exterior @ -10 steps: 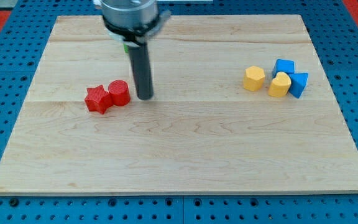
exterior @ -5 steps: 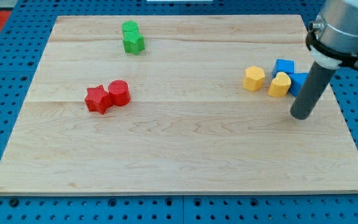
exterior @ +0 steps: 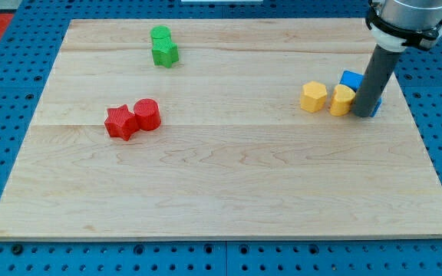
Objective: Slide the yellow heart along with yellow hexagon to center
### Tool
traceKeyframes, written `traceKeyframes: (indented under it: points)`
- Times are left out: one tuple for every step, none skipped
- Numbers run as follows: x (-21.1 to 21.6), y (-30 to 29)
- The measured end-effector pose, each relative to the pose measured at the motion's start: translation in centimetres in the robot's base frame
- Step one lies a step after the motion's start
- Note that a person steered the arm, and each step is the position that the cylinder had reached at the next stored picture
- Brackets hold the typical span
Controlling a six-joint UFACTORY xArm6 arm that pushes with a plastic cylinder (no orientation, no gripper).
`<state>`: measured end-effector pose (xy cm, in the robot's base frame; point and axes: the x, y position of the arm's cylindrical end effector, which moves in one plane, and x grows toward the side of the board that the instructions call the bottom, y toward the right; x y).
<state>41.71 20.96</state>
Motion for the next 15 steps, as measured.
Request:
traceKeyframes:
  points:
    - [-0.8,-1.4]
    - [-1.2,-3.3]
    - [-1.5,-4.9]
    - [-1.7,-5.5]
    - [-1.5,-5.5]
    - [-1.3,-4.4]
    - [-2.5,-1.9]
    - [-4.6,-1.9]
    - [-6.1,-1.9]
    - [-6.0,-2.6]
    - [-5.8,-5.1]
    - [-5.8,-5.4]
    - [-5.2,-5.5]
    - [-4.5,-7.1]
    - [-4.4,-8.9]
